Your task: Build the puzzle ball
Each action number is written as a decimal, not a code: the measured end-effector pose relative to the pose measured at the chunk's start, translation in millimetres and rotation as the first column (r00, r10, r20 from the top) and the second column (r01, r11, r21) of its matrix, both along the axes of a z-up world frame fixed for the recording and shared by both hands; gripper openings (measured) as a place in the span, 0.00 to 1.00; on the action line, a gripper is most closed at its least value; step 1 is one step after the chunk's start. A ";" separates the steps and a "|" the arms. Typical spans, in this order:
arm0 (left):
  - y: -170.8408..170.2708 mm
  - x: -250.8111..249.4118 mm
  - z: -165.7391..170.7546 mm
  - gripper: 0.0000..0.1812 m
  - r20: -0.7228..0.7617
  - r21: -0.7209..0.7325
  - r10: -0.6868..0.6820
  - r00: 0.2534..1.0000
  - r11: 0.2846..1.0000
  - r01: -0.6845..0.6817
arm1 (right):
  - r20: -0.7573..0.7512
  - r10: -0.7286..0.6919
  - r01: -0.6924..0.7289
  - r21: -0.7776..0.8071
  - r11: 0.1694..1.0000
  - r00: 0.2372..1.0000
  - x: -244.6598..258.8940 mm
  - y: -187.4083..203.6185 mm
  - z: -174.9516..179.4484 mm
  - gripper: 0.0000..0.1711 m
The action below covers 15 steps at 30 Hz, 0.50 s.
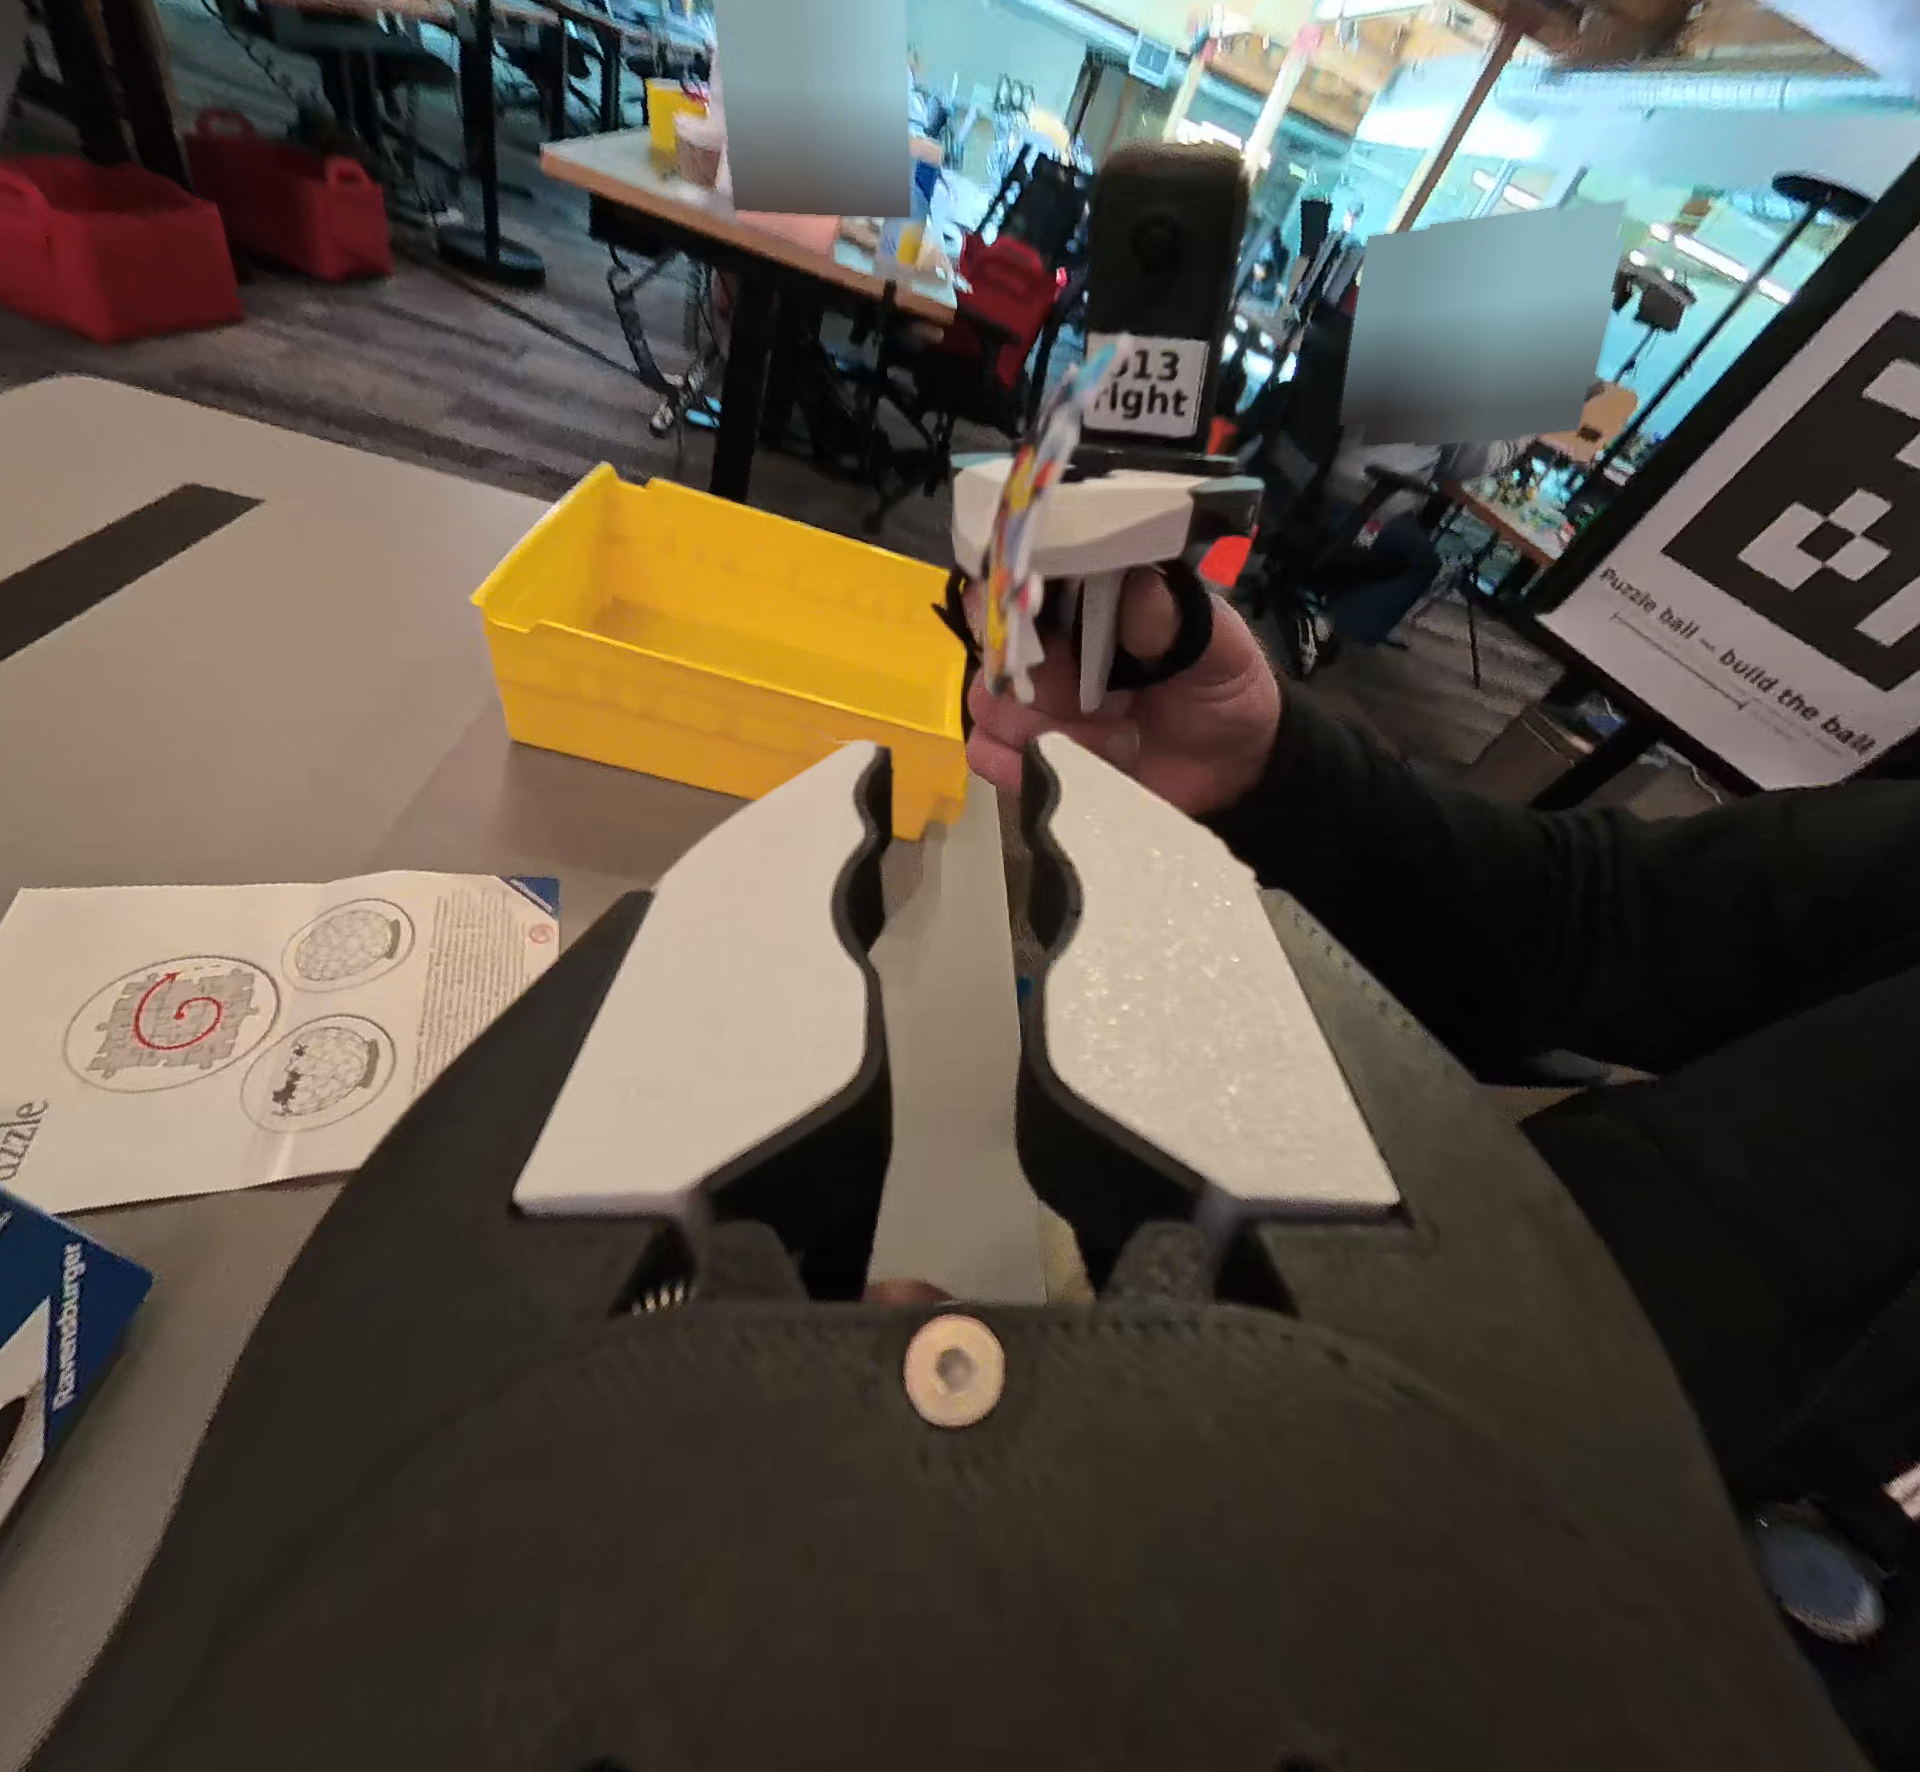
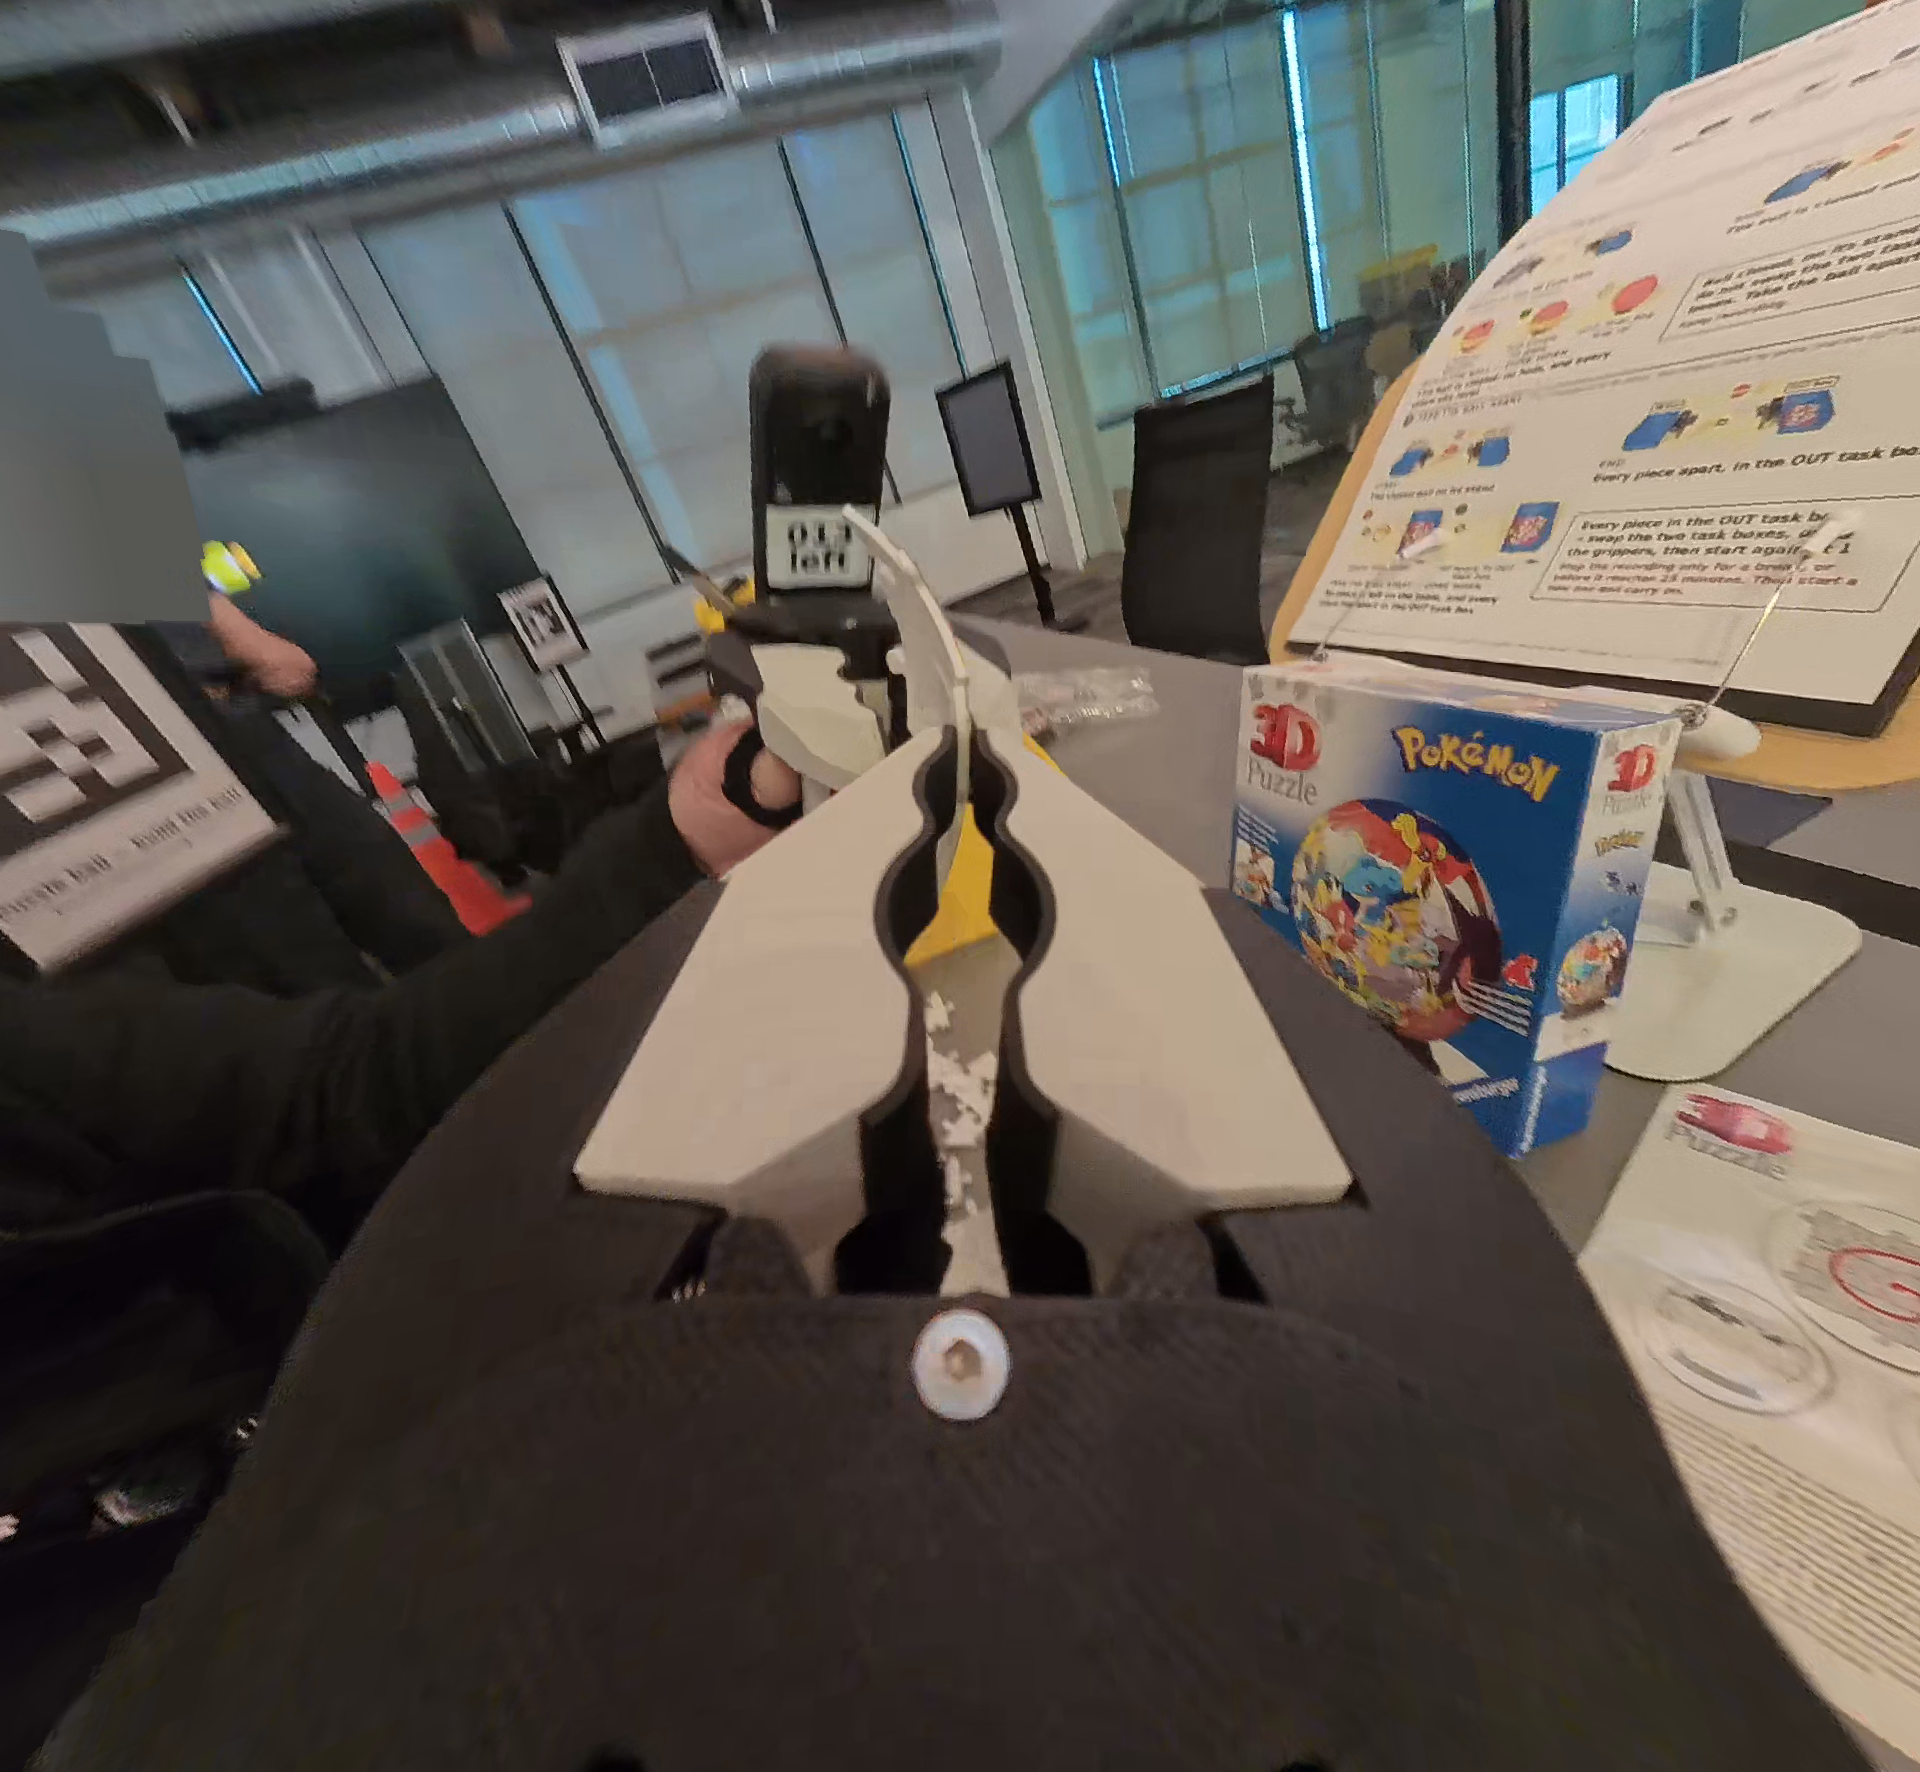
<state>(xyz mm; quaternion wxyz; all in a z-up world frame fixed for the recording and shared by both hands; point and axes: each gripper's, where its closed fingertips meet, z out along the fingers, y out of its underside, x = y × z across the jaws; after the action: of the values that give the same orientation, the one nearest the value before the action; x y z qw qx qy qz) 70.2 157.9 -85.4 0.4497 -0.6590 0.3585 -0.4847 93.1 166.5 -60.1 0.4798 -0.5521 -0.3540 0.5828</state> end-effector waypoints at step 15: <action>9.3 19.1 17.5 0.11 0.118 0.094 0.026 0.993 0.995 -0.037 | 0.001 0.010 -0.010 -0.057 0.998 1.000 13.6 11.9 5.2 0.00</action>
<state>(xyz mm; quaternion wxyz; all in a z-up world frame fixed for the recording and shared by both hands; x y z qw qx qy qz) 89.3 167.2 -67.9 0.5085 -0.6128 0.3441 -0.4975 106.7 178.4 -54.9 0.4609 -0.5641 -0.3403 0.5946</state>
